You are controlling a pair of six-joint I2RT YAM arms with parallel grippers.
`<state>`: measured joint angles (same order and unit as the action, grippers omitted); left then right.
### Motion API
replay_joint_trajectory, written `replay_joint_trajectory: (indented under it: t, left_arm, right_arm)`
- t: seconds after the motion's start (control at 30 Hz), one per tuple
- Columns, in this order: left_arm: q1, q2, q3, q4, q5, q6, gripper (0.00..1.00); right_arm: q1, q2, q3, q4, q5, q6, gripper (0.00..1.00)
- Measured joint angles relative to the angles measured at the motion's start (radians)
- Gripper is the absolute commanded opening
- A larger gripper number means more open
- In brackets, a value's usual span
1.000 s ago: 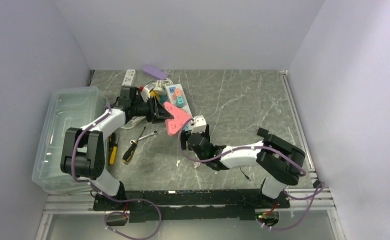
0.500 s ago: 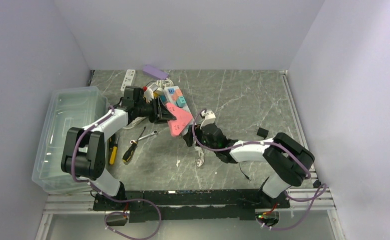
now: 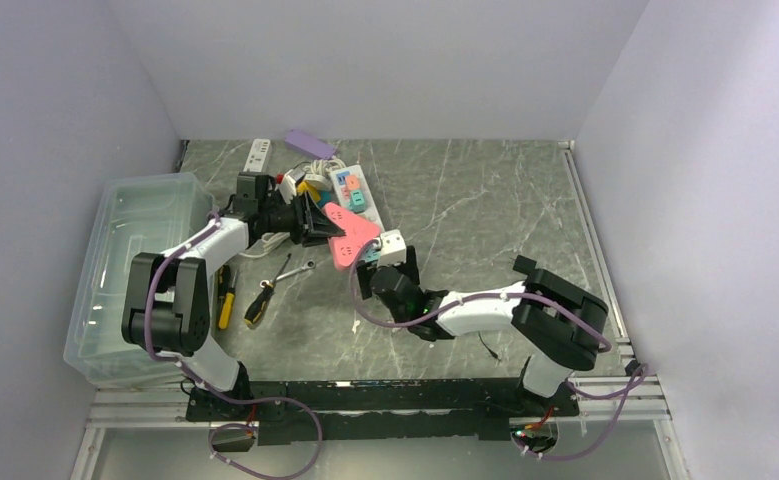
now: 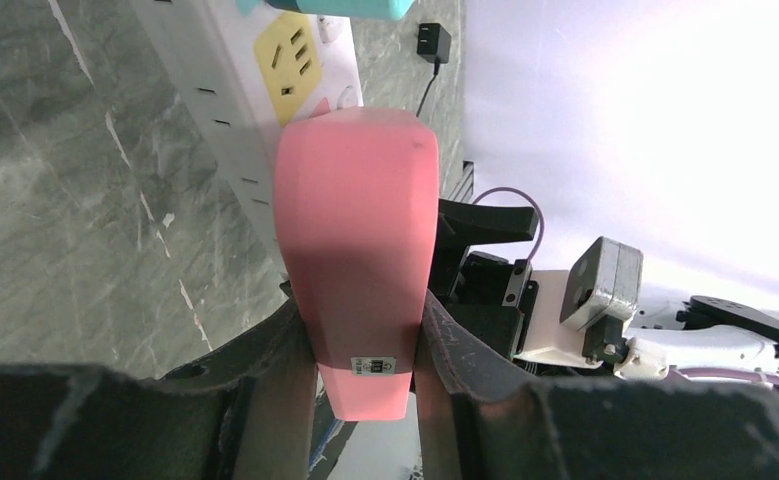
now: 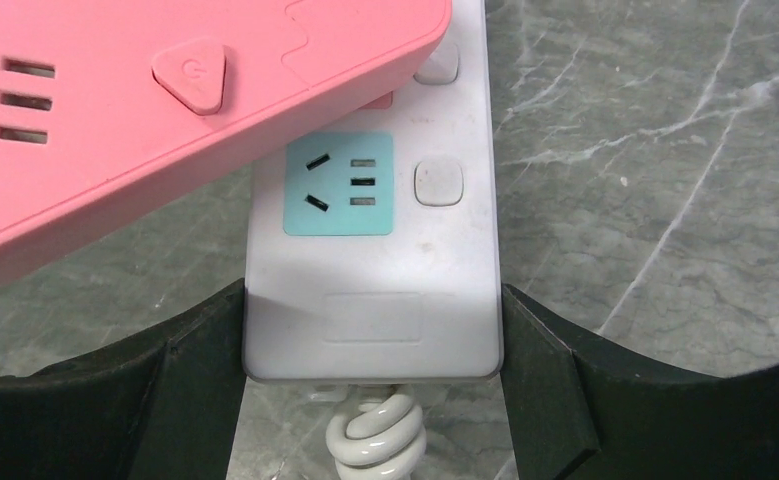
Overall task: Pull the plug off the socket
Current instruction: Remove the plug from the socket.
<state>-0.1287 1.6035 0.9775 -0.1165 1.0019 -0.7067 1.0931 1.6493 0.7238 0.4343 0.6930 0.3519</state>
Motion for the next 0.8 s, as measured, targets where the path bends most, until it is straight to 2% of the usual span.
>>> replay_joint_trajectory:
  t: [0.13,0.23,0.43,0.53,0.7,0.8]
  left_arm:
    - [0.006,0.000,-0.008,0.019,0.014,-0.013,0.00]
    - [0.006,0.000,-0.008,0.021,0.009,-0.008,0.00]
    - [-0.024,0.000,-0.008,0.056,-0.023,-0.007,0.00]
    - [-0.053,0.000,-0.008,0.087,-0.033,-0.008,0.00]
    - [-0.057,0.000,-0.008,0.098,-0.032,-0.012,0.00]
    - [-0.057,0.000,-0.008,0.097,-0.029,-0.014,0.00]
  right_arm:
    - [0.007,0.001,0.003,0.003,0.022,-0.012,0.00]
    - [-0.019,-0.008,0.000,0.001,-0.020,0.003,0.00]
    - [-0.175,-0.102,-0.087,0.040,-0.331,0.107,0.00]
    - [-0.223,-0.138,-0.121,0.045,-0.416,0.143,0.00]
    - [-0.228,-0.143,-0.126,0.045,-0.426,0.155,0.00]
    - [-0.204,-0.143,-0.126,0.045,-0.380,0.143,0.00]
